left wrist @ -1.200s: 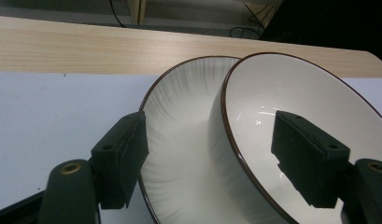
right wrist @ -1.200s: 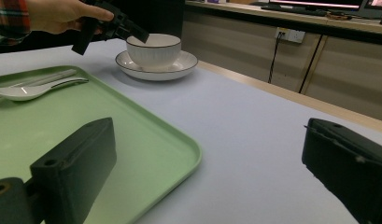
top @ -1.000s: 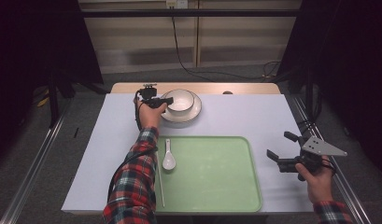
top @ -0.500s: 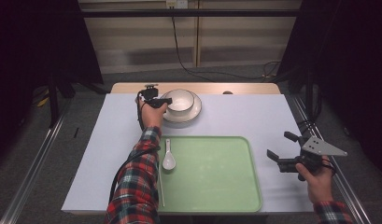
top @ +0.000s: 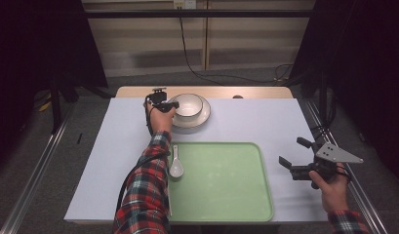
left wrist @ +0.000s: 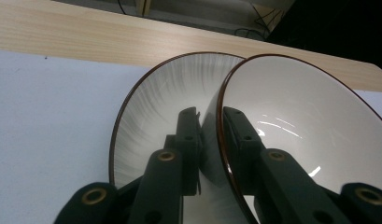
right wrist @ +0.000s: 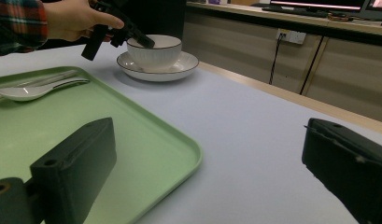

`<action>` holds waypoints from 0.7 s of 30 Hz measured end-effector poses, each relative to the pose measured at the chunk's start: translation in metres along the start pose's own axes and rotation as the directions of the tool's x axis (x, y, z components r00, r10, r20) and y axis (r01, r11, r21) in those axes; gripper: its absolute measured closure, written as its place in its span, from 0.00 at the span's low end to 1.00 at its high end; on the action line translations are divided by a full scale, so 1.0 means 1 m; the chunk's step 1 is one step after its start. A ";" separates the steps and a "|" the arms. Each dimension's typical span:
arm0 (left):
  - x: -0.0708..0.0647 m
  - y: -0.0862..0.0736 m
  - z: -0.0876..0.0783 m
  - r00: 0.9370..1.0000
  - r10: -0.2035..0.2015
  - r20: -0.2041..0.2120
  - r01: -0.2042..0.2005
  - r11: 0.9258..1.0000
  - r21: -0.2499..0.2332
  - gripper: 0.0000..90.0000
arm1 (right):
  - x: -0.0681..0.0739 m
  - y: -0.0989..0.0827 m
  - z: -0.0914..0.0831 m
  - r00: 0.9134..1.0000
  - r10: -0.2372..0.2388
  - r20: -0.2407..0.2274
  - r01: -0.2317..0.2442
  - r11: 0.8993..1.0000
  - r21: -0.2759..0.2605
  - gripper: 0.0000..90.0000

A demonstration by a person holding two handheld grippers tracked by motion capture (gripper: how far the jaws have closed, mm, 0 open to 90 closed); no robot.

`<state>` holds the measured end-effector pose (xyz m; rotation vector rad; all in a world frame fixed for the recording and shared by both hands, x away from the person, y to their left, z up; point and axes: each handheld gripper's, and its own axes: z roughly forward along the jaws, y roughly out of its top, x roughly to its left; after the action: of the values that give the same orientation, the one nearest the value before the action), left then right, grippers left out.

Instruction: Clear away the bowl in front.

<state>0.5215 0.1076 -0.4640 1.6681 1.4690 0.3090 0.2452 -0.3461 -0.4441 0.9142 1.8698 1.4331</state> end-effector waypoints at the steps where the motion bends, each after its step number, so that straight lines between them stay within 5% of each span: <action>1: 0.000 0.000 0.000 1.000 0.002 -0.001 -0.002 1.000 0.002 0.88 | 0.000 0.000 0.000 1.000 0.000 0.000 0.000 1.000 0.000 0.02; 9: -0.002 0.003 -0.001 1.000 0.028 -0.014 -0.028 0.999 0.033 0.89 | 0.000 0.000 0.000 1.000 -0.001 -0.004 0.001 1.000 0.004 0.02; 15: -0.003 0.005 -0.003 1.000 -0.022 0.004 0.022 0.997 0.068 0.89 | 0.000 -0.001 0.000 1.000 0.001 -0.007 -0.001 1.000 0.003 0.02; 21: -0.003 0.006 -0.005 0.999 -0.032 0.001 0.032 0.997 0.072 0.89 | 0.000 0.000 0.000 1.000 0.002 -0.004 -0.002 1.000 0.004 0.02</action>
<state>0.5217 0.1074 -0.4560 1.6999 1.5198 0.2390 0.2453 -0.3461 -0.4447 0.9159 1.8758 1.4331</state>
